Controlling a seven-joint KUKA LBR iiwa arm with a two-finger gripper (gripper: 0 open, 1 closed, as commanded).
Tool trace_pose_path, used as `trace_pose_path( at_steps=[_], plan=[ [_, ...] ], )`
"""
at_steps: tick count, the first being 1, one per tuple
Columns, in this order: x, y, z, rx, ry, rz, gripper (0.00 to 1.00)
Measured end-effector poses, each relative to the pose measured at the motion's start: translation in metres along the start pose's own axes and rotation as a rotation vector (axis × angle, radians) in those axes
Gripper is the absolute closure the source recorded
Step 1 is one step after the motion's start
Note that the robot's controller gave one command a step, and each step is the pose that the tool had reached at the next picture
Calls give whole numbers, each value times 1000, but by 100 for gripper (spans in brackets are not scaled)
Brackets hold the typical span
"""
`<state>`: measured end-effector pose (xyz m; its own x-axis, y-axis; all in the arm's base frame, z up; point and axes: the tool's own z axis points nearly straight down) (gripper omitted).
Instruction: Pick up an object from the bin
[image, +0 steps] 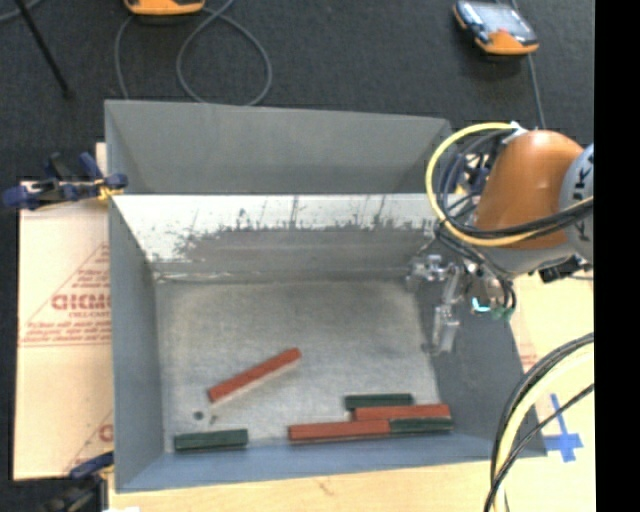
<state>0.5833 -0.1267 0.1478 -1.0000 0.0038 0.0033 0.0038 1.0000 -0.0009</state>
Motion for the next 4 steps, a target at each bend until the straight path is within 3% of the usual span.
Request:
trace_pose_path(
  at_steps=[1,2,3,4],
  plan=[
    [58,43,78,1,-5,-445,0],
    [81,69,46,-1,-6,-400,0],
    [108,33,48,2,-3,-630,0],
    [86,46,78,4,-8,-690,0]
  ],
)
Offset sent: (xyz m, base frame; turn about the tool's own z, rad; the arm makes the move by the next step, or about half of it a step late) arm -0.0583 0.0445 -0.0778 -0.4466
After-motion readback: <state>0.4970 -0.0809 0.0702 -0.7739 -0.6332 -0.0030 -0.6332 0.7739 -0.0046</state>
